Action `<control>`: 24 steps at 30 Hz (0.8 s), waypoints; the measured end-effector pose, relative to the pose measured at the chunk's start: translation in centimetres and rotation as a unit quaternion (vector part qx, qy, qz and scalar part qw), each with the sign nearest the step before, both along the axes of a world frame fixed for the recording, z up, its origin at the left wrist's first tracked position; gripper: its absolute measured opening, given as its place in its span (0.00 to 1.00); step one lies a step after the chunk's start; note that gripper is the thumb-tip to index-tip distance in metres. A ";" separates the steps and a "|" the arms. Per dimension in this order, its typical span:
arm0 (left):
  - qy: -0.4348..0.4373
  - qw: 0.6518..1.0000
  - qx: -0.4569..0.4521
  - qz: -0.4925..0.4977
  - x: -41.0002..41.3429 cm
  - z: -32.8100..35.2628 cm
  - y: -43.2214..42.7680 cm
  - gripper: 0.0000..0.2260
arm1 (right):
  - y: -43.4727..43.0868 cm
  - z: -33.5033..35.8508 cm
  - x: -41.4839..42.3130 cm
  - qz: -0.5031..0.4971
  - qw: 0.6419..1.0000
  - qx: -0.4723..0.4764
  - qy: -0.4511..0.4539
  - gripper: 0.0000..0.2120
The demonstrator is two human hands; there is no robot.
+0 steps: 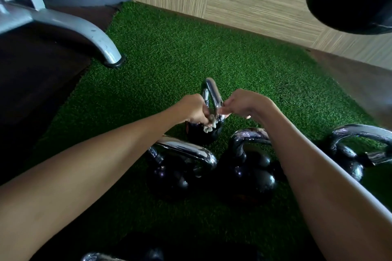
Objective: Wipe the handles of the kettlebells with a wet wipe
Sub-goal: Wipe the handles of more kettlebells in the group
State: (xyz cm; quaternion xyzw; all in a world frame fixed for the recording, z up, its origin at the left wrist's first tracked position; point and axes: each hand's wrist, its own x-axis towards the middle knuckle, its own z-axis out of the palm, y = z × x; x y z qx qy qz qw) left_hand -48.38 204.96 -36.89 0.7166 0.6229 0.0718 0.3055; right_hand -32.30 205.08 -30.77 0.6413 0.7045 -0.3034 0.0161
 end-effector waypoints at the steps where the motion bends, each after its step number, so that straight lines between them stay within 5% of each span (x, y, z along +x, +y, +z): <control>1: 0.030 1.000 0.005 0.005 0.2 -0.7 0.2 0.14 | 0.0 -0.1 0.1 -0.001 1.000 0.002 -0.002 0.19; 5: 0.088 0.996 0.029 -0.007 0.8 -1.3 0.7 0.21 | -0.2 0.0 -0.1 -0.019 1.000 0.011 -0.006 0.19; 8: 0.068 0.998 0.007 0.011 -0.6 1.3 0.6 0.16 | -0.1 -0.6 -0.3 -0.043 0.998 0.034 0.003 0.20; 12: -0.088 0.982 -0.012 0.164 -3.1 5.2 0.1 0.21 | -1.1 -1.0 -0.4 -0.026 0.974 0.212 0.075 0.31; 17: -0.274 0.946 -0.074 0.156 -3.3 7.4 -2.8 0.27 | -3.7 0.8 0.0 0.028 0.935 0.295 0.193 0.14; 20: -0.366 0.911 -0.128 0.142 -3.7 7.8 -2.2 0.15 | -4.4 1.8 0.7 0.007 0.920 0.317 0.229 0.11; 24: -0.322 0.933 -0.099 0.129 -3.7 7.8 -1.5 0.08 | -3.3 1.0 2.2 -0.055 0.918 0.333 0.206 0.04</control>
